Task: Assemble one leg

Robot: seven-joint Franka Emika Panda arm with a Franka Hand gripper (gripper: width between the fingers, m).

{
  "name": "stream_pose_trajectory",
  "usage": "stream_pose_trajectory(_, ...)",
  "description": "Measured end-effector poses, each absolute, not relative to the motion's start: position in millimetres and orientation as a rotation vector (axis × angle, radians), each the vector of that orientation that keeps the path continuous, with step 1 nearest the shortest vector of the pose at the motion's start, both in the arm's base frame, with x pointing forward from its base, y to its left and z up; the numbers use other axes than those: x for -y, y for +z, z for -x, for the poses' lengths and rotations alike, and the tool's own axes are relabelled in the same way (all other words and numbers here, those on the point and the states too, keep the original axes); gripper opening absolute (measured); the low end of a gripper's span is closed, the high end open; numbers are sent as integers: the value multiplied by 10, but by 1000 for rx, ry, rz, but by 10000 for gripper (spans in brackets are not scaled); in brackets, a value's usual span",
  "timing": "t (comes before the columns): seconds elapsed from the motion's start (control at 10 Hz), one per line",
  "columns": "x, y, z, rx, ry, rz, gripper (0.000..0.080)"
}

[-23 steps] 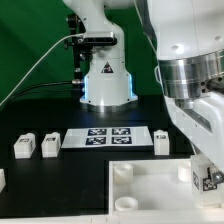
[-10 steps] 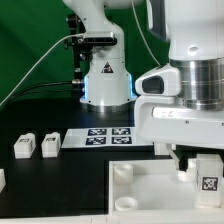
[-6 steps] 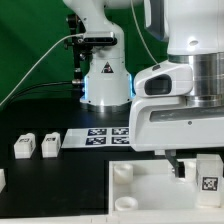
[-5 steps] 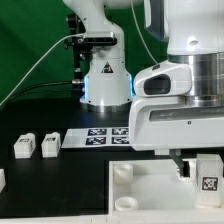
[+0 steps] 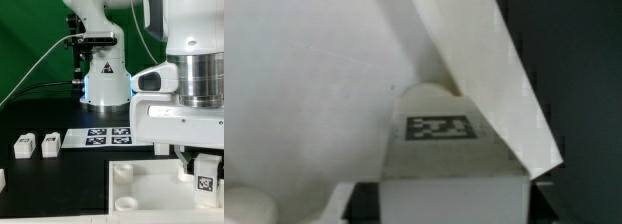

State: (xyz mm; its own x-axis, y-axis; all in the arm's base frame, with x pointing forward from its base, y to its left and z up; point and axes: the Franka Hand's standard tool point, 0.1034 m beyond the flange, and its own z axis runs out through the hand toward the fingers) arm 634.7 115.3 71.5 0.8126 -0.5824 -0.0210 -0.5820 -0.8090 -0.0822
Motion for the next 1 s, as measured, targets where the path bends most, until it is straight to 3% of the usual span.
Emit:
stream_pose_trajectory(0.4, -1111, 700, -6332, -1962, 93, 2300, 293)
stream_pose_trajectory(0.9, -1147, 697, -6321, -2311, 124, 1942, 294)
stream_pose_trajectory(1.0, -1148, 693, -6319, -2283, 122, 1974, 404)
